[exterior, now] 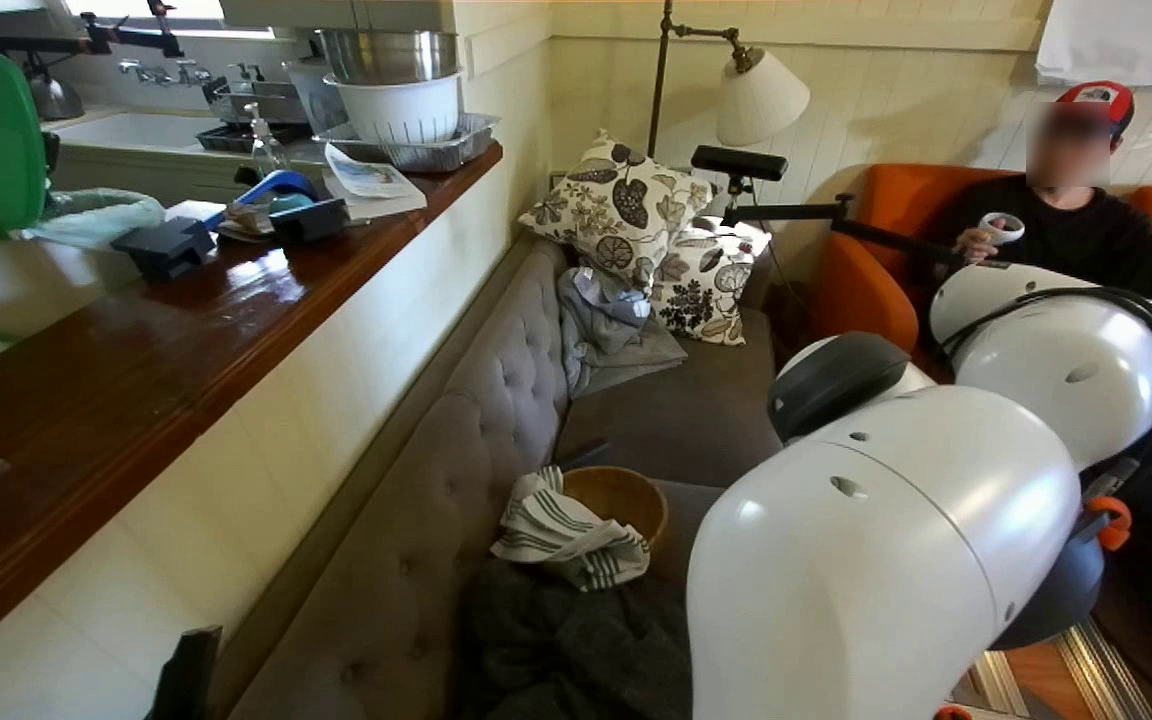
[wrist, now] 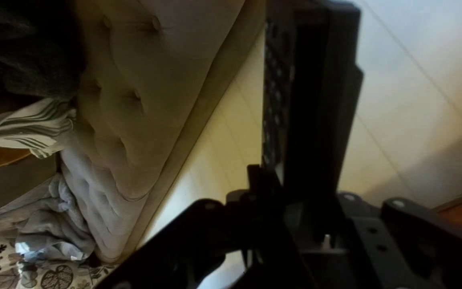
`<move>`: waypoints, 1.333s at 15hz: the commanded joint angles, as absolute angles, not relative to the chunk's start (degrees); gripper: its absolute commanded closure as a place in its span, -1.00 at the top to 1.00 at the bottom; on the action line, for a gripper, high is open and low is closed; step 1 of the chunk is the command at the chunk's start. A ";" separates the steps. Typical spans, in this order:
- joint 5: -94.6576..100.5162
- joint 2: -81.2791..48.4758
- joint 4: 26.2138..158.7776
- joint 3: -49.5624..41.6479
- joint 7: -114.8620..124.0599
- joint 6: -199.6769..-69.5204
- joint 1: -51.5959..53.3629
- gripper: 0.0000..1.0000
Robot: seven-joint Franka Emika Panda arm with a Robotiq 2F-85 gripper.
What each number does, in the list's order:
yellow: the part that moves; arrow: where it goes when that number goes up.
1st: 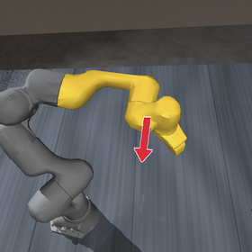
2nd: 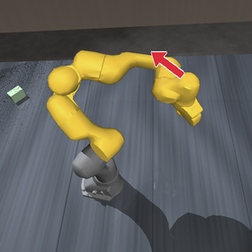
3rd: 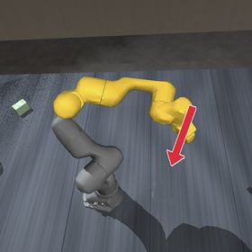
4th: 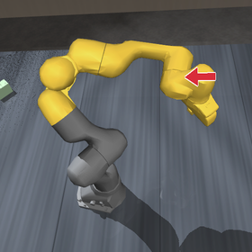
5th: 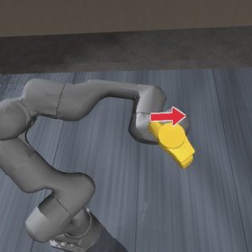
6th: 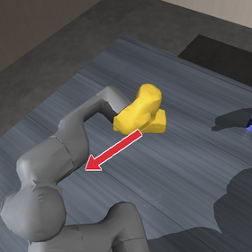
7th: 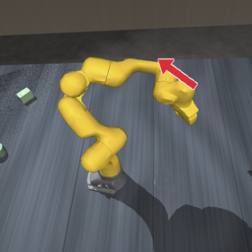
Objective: Put the black remote control on the counter above the sofa.
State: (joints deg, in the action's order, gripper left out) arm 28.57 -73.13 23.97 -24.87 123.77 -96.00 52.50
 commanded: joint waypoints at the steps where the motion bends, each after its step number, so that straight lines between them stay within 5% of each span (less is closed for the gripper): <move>1: 29.54 -73.08 23.97 -23.84 123.85 -95.88 52.28 -0.39; 2: 29.53 -73.12 23.97 -23.82 123.83 -95.88 52.28 -0.39; 3: 29.53 -73.12 23.97 -23.79 123.82 -95.88 52.28 -0.85; 15: 28.63 -71.46 23.85 -22.27 139.29 -77.98 58.94 -0.85; 16: 29.36 -72.36 23.83 -22.21 135.84 -78.73 58.27 -0.39; 20: 29.34 -72.34 23.82 -22.07 136.99 -78.47 58.82 -0.39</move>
